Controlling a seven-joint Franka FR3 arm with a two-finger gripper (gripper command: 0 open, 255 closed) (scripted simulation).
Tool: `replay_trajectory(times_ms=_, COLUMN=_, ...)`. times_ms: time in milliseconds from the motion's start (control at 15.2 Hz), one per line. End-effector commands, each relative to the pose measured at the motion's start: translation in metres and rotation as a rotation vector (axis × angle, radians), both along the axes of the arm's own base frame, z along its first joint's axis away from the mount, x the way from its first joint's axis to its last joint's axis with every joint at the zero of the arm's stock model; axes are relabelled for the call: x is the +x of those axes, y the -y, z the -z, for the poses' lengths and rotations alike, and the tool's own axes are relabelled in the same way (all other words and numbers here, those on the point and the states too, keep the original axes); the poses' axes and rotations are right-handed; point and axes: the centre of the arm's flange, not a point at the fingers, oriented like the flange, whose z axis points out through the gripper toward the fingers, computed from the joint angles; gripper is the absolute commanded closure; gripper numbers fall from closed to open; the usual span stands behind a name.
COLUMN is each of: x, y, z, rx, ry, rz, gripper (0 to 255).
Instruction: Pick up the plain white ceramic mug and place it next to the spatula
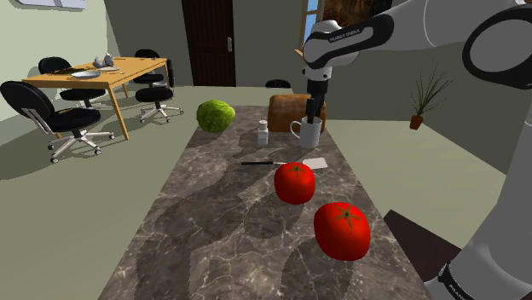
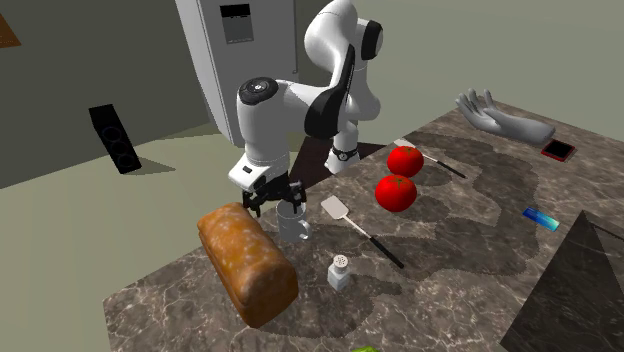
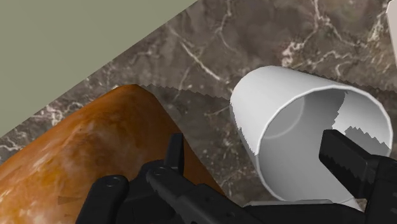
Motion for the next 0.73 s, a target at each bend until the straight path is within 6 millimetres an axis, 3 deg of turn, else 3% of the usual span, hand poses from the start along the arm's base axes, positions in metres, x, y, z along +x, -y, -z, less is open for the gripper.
replay_trajectory(times_ms=0, x=0.0003, y=-0.0002, z=0.0053, rx=0.002, ry=-0.010, rz=-0.001, gripper=0)
replay_trajectory(times_ms=66, x=0.0005, y=-0.0003, z=0.0062, rx=0.002, ry=-0.010, rz=-0.001, gripper=255)
replay_trajectory(times_ms=660, x=0.0002, y=-0.0002, z=0.0053, rx=0.002, ry=-0.010, rz=-0.001, gripper=255)
